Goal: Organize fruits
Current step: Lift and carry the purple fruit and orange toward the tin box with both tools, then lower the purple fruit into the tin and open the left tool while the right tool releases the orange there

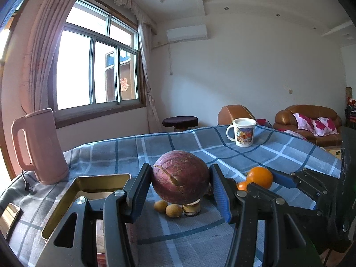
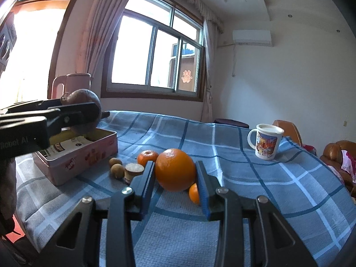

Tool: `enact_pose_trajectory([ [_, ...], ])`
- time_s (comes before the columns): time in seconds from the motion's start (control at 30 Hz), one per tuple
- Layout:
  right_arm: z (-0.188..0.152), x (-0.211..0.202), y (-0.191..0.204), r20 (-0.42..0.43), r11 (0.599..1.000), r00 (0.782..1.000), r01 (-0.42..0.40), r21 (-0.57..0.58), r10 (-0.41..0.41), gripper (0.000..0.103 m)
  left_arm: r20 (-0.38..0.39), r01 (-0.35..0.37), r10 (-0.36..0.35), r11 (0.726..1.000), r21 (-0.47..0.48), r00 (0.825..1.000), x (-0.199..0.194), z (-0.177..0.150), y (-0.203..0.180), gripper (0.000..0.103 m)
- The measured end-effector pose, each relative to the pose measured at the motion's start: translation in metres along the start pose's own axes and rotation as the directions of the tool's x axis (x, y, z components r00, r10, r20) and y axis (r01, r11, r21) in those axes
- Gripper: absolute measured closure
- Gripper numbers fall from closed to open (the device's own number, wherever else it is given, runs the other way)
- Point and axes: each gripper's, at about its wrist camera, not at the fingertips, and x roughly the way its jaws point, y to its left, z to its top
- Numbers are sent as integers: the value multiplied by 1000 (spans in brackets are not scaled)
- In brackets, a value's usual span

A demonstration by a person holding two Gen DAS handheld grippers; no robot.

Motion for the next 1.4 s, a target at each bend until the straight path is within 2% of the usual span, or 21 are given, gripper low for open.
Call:
enact_pose_trajectory([
  [0.63, 27, 2, 13, 41, 998, 999, -32, -52, 34, 64, 9, -73, 73, 997, -37, 997, -1, 12, 28, 48],
  [1.4, 70, 39, 68, 18, 971, 990, -134, -198, 140, 64, -65, -176, 169, 978, -113, 983, 13, 9, 90, 48],
])
